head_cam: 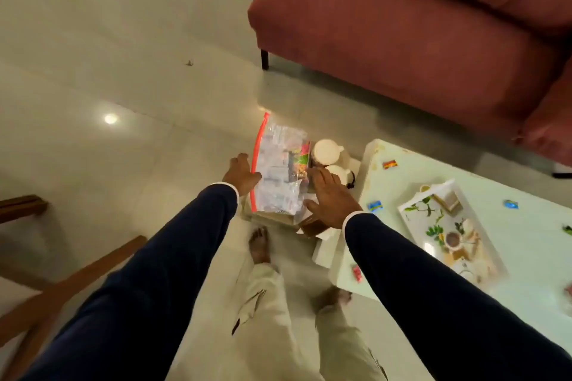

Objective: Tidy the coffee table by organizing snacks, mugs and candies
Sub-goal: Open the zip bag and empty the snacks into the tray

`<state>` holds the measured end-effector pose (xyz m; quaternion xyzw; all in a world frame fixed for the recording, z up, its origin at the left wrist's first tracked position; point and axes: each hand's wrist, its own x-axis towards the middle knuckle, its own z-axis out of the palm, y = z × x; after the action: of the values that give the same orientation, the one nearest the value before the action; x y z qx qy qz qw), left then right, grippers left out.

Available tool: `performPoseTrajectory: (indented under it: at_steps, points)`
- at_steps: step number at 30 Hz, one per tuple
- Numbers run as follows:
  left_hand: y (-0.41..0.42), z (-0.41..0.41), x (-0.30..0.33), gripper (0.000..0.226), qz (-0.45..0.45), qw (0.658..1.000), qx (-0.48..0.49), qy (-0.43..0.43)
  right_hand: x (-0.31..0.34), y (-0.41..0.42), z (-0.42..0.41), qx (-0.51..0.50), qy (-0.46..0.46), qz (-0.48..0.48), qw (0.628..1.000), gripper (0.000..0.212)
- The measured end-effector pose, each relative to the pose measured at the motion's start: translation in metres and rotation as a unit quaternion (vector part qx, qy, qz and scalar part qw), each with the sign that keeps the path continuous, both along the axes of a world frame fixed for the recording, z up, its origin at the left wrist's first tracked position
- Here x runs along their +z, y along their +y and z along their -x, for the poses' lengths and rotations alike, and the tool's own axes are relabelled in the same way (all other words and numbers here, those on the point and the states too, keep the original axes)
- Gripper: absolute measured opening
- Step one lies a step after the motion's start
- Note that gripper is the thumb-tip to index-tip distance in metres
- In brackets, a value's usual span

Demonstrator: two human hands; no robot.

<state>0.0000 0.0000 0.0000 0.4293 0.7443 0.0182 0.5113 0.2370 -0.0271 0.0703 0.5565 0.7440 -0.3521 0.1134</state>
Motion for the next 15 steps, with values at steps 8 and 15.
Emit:
performPoseTrajectory:
  at_steps: [8,15]
  points:
    - [0.023,-0.007,-0.049,0.056,0.004,0.991,0.132,-0.039,-0.050,0.011,0.005,-0.083,0.007,0.070,0.994,0.071]
    - [0.018,0.008,-0.021,0.014,-0.101,0.988,0.118,-0.008,-0.049,0.003,-0.006,-0.077,-0.017,0.063,0.995,0.071]
